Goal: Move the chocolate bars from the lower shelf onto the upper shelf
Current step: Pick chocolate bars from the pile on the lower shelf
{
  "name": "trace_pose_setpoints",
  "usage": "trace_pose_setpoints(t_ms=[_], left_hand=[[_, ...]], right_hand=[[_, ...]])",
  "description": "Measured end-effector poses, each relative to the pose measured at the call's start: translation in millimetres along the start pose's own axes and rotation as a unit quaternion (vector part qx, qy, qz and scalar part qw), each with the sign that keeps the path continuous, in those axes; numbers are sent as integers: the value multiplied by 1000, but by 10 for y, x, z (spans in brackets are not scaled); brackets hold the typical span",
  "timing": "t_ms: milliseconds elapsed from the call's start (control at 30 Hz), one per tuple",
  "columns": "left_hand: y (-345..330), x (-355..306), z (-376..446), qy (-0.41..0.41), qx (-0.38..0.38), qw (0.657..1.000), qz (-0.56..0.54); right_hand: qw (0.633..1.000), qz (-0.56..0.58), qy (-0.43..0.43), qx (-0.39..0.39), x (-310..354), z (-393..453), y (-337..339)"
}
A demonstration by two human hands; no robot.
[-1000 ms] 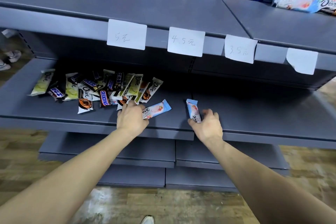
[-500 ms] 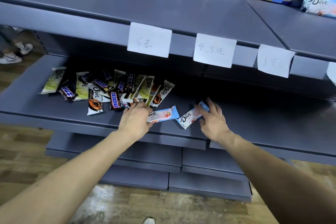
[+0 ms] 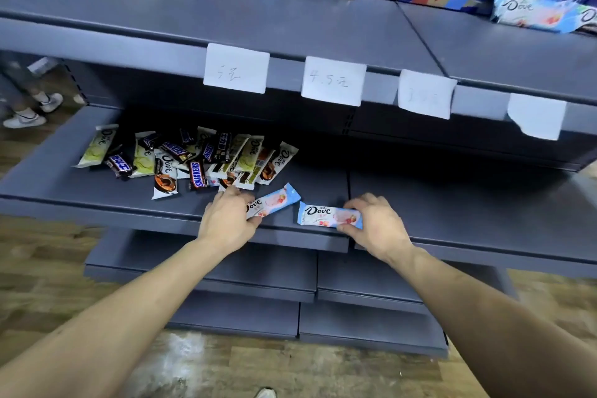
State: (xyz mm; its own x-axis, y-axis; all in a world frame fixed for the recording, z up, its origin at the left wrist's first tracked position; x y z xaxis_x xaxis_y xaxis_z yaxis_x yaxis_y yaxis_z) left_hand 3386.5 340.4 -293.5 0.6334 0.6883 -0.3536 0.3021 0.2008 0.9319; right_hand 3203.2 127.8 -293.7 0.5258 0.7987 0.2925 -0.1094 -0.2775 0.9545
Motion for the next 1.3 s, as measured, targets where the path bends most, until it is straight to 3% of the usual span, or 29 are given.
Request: trace_pose_setpoints(t_ms=[167,367,667,967,1300], left_hand=[[77,-303,-358,-40,-13,999,18],[229,-1028,-844,-176,-81,978,71],[566,-2139,-1439,-275,-143,948,69],[1289,-2925,-1714,-350,-227,903,106],[1858,-3423,-1283,-361,-269,887,97]], right_hand=[[994,54,45,-78,-11,-468,348],[974,46,130,-178,35,-1161,1009],[942,30,151,-300,-250,-1770,2009],[916,-1,138,-377,-586,-1984,3089],[919,-15,65,-390,-1141,-1692,3670]])
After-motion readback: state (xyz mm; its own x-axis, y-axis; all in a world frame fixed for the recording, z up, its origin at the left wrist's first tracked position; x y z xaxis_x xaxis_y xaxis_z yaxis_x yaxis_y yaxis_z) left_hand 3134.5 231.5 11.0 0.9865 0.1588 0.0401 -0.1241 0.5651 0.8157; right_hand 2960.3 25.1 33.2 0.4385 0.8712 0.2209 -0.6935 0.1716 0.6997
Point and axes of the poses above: each hand's wrist, its own z-axis towards the middle knuckle, its own y-axis out of the back of the hand, x = y × z, the point moved 5 cm from there along z, towards the middle knuckle, and after that the axes turned 4 degrees about x, right-handed, at the moved point
